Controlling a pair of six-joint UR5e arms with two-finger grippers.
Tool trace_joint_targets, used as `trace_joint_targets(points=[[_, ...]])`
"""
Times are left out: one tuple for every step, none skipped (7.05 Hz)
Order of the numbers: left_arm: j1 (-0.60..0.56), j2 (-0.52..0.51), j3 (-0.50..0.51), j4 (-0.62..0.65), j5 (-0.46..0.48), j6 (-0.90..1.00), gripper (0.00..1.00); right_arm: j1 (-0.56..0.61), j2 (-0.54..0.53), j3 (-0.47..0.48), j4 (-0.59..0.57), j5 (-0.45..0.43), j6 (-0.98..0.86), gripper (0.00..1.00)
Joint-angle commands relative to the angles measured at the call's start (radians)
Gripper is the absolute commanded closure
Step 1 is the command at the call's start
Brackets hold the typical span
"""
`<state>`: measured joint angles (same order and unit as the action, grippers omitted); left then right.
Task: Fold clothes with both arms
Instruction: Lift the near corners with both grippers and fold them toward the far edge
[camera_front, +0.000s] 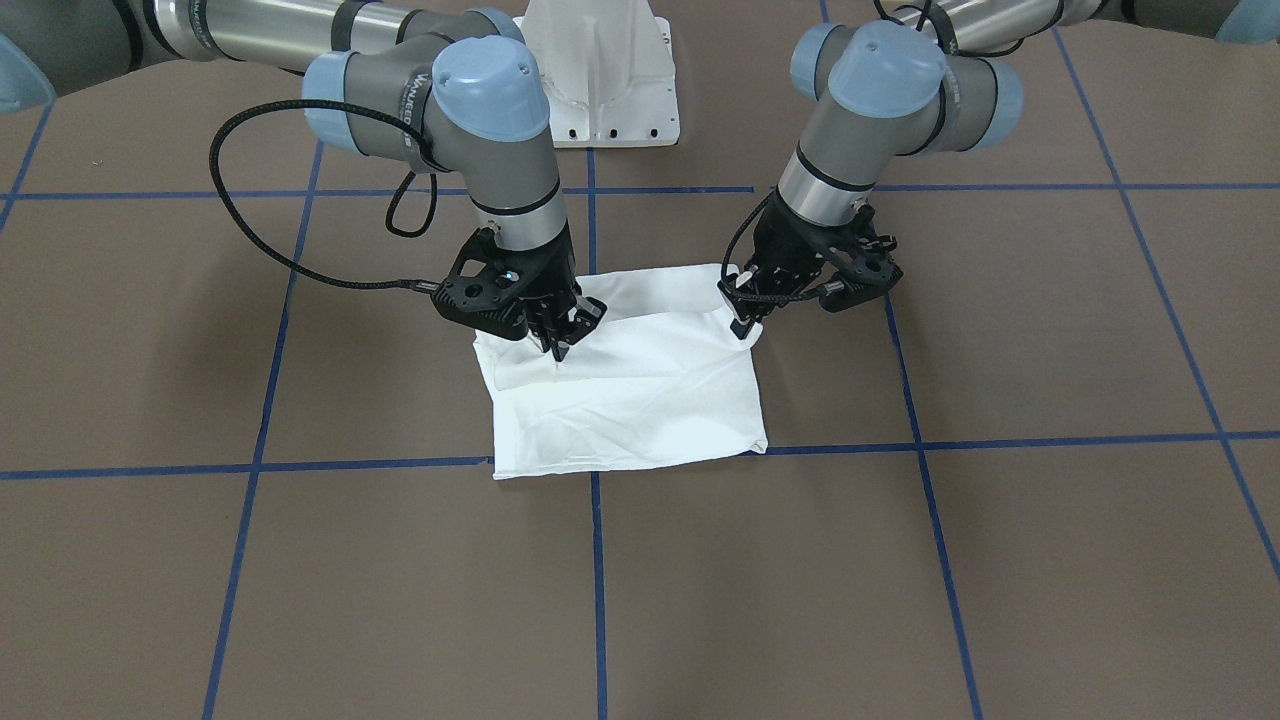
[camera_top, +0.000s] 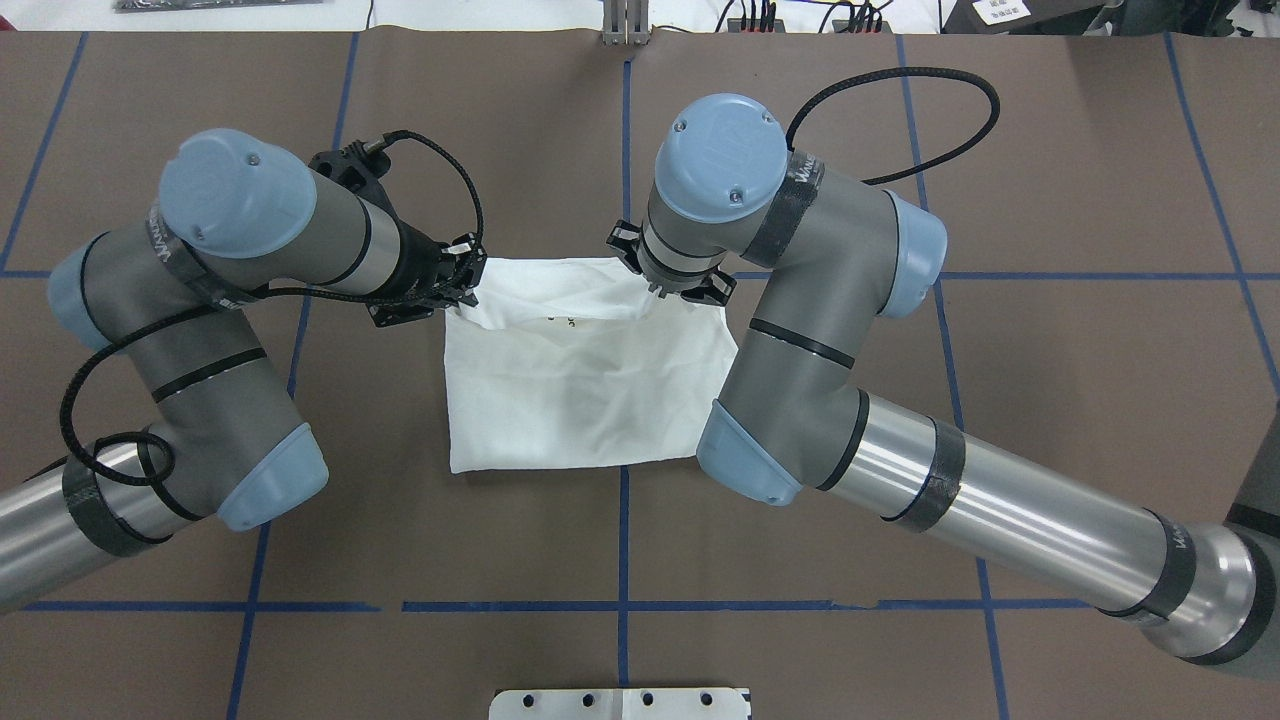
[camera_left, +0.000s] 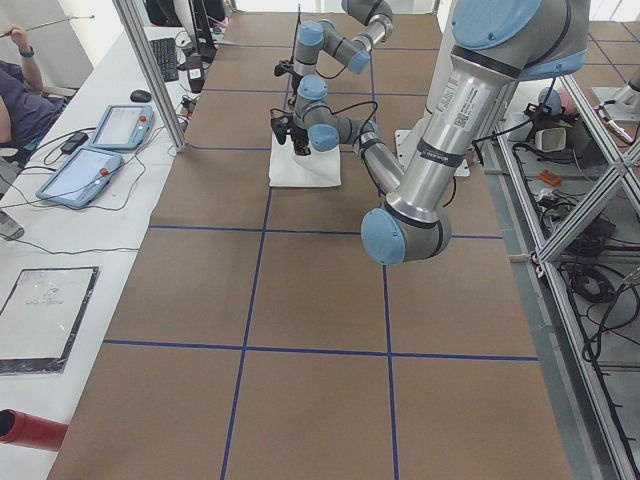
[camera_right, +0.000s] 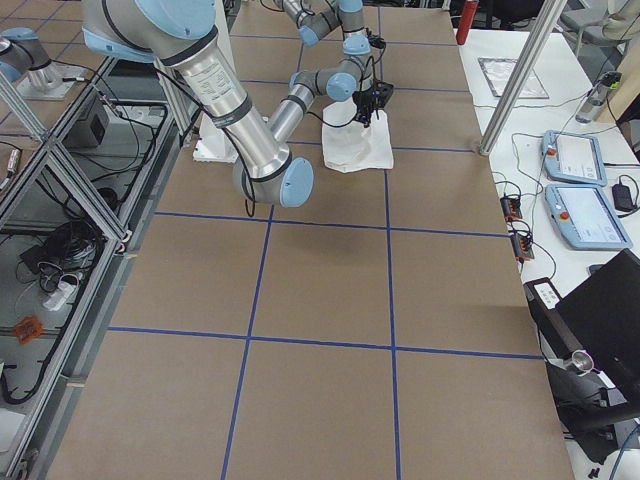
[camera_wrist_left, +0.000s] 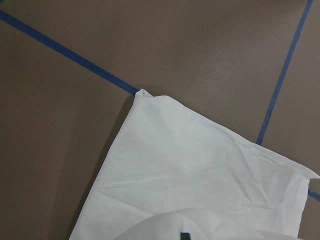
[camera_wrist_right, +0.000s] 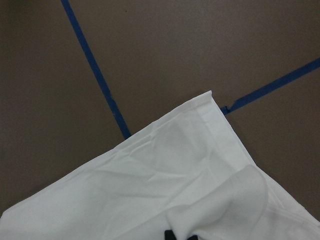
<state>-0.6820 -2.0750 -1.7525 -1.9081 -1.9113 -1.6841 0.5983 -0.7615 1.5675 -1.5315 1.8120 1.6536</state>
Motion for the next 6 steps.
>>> trace_joint_targets(points=[[-0.013, -0.014, 0.037, -0.02, 0.0, 0.003, 1.0, 0.004, 0.031, -0.044, 0.001, 0.001, 0.005, 1.0], [-0.013, -0.032, 0.053, -0.025, 0.002, 0.003, 1.0, 0.011, 0.037, -0.044, 0.002, 0.001, 0.005, 1.0], [-0.013, -0.046, 0.071, -0.025, 0.002, 0.001, 1.0, 0.014, 0.039, -0.053, 0.002, 0.003, 0.006, 1.0], [-0.014, -0.046, 0.083, -0.026, 0.002, 0.001, 1.0, 0.017, 0.041, -0.055, 0.002, 0.003, 0.008, 1.0], [-0.021, -0.046, 0.085, -0.026, 0.002, 0.0, 1.0, 0.017, 0.041, -0.064, 0.002, 0.003, 0.011, 1.0], [-0.03, -0.046, 0.09, -0.026, 0.003, -0.005, 0.22, 0.017, 0.044, -0.098, 0.019, 0.0, 0.008, 0.03]])
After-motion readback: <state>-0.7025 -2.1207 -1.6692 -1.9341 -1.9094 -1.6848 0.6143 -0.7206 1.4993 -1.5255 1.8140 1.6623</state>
